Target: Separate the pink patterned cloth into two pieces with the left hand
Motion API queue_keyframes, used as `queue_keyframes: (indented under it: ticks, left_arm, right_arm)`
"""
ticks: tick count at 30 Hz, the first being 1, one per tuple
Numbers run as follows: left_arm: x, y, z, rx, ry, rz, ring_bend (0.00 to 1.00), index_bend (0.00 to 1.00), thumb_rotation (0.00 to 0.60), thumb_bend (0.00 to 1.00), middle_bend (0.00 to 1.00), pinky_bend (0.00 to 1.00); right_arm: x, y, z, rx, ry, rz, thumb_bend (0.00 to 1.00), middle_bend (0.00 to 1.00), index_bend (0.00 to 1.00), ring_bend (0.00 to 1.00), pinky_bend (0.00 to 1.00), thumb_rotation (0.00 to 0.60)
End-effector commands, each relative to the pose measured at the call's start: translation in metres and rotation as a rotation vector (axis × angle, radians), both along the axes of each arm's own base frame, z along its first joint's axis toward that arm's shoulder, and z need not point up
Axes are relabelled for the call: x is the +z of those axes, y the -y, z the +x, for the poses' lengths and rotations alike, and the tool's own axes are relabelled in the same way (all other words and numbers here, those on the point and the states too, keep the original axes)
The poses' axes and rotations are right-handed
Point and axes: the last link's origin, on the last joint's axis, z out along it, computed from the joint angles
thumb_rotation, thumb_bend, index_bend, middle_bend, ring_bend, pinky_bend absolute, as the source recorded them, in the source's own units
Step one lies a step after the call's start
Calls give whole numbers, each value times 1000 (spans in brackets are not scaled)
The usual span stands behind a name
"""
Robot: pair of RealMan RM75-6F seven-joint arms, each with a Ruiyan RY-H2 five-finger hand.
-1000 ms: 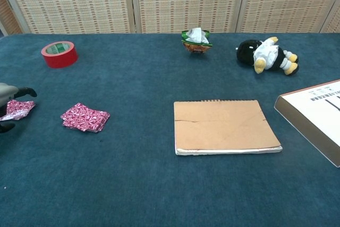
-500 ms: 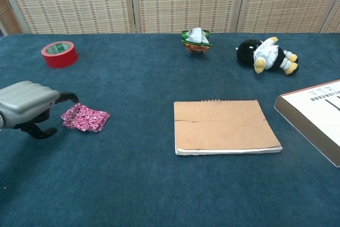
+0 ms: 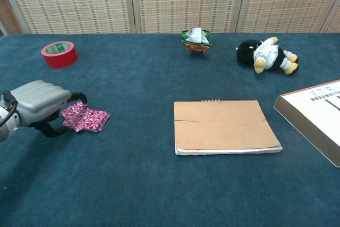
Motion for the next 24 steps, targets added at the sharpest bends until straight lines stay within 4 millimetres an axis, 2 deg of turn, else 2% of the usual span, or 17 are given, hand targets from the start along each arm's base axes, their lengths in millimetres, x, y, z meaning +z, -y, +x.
queue_keyframes:
  ticks: [1, 24]
  left_arm:
    - [-1, 0, 2, 0, 2, -3, 1000, 191, 600, 367, 1000, 1000]
    - [-12, -1, 14, -10, 12, -8, 1000, 210, 600, 368, 1000, 1000]
  right_arm:
    - [0, 0, 0, 0, 0, 0, 116, 312, 435, 236, 379, 600]
    - [0, 0, 0, 0, -1, 6, 116, 312, 435, 236, 379, 600]
